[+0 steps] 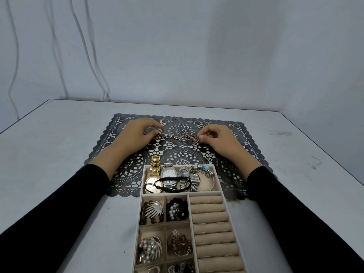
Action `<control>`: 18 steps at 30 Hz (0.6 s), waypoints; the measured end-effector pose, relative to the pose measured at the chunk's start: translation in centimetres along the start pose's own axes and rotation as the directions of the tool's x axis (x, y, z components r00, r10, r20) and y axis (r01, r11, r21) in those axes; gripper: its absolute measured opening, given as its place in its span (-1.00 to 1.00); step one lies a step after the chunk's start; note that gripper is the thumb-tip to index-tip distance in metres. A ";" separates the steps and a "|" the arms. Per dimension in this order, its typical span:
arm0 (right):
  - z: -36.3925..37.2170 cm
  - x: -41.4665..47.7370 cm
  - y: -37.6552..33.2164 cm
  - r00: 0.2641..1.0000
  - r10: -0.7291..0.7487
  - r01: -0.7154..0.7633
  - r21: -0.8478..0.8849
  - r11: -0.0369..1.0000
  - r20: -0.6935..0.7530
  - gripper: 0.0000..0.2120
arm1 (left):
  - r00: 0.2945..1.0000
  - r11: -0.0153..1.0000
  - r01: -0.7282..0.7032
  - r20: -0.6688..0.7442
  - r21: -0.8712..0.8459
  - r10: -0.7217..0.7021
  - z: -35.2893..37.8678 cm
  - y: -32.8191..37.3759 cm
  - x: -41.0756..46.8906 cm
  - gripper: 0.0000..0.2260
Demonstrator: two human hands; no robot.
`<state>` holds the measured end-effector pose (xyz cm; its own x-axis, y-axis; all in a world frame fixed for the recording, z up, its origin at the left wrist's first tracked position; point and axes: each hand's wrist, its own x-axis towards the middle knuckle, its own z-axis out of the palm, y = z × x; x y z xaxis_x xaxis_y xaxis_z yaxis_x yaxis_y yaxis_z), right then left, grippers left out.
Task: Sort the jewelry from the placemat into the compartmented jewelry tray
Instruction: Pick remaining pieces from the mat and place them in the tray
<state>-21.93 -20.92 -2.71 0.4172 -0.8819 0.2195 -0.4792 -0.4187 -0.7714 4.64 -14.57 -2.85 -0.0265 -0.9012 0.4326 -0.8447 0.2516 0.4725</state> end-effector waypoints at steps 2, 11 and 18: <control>-0.4 0.0 0.3 1.000 -0.007 0.006 -0.036 0.999 -0.029 -0.96 | 0.999 0.999 0.014 0.045 0.044 -0.016 -0.2 -0.7 0.1 -0.81; -1.5 0.2 1.8 0.978 0.014 -0.020 -0.029 0.999 -0.210 -0.93 | 0.998 0.999 0.049 0.051 -0.016 -0.048 -0.6 -1.5 -0.2 -0.84; -1.8 -0.1 2.1 0.962 0.053 -0.061 -0.024 0.998 -0.268 -0.93 | 0.996 0.993 0.081 0.054 -0.089 -0.076 -0.8 -1.5 -0.6 -0.84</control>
<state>-24.39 -22.12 -3.23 0.1688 -0.9285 0.3307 -0.5222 -0.3688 -0.7690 6.31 -14.18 -3.21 0.0094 -0.9356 0.3530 -0.7933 0.2080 0.5722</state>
